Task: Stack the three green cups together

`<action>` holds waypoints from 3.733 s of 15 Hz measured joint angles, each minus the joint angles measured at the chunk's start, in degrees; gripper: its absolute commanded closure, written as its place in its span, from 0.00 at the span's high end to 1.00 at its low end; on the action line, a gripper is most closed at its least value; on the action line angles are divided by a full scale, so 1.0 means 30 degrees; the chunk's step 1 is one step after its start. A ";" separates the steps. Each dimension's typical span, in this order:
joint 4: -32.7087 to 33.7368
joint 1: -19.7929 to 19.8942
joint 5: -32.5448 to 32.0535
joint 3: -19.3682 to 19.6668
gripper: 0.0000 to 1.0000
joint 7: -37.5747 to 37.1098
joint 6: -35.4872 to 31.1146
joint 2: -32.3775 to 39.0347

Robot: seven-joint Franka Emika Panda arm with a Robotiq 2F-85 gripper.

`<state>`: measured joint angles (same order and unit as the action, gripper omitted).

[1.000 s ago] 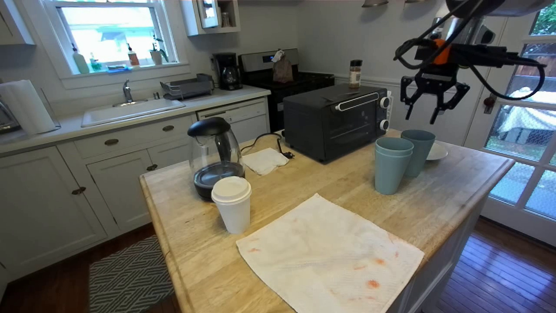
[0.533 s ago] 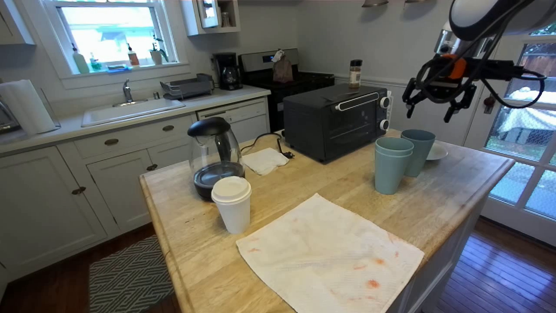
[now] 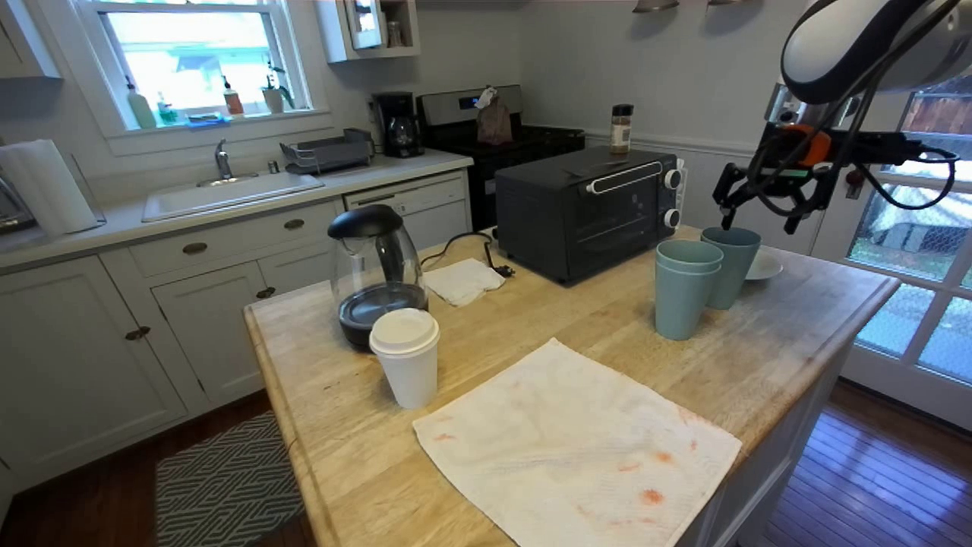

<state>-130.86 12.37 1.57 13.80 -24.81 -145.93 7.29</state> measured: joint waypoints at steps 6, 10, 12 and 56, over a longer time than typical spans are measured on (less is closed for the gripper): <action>-0.0078 0.0037 0.1148 -0.0001 0.37 0.1093 -0.0023 0.0794; -0.0077 0.0042 0.1679 -0.0001 0.09 0.1266 -0.0237 0.1067; -0.0056 0.0045 0.1939 -0.0001 0.00 0.1318 -0.0350 0.1063; 0.0207 -0.1166 0.4017 -0.0928 0.01 0.5636 0.7044 -0.5395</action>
<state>-130.24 8.87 13.62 11.02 -7.90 -124.79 -8.89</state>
